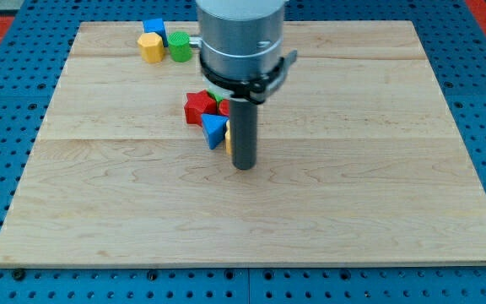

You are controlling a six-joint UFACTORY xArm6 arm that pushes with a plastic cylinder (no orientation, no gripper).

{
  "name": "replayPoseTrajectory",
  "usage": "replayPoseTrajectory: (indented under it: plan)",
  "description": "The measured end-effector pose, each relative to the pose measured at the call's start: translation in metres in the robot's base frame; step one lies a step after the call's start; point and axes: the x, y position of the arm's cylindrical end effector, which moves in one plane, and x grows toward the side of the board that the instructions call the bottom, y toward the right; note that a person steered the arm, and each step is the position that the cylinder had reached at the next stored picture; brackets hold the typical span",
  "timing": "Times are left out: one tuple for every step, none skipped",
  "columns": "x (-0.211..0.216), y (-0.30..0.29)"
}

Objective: Move the green circle cube and hexagon into the group of blocks

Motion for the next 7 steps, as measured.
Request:
replayPoseTrajectory:
  plan:
    - [0.011,-0.055]
    - [-0.016,-0.22]
    - [-0.104,-0.318]
    - [-0.167,-0.31]
    - [-0.215,-0.245]
    - [-0.23,-0.203]
    - [-0.23,-0.166]
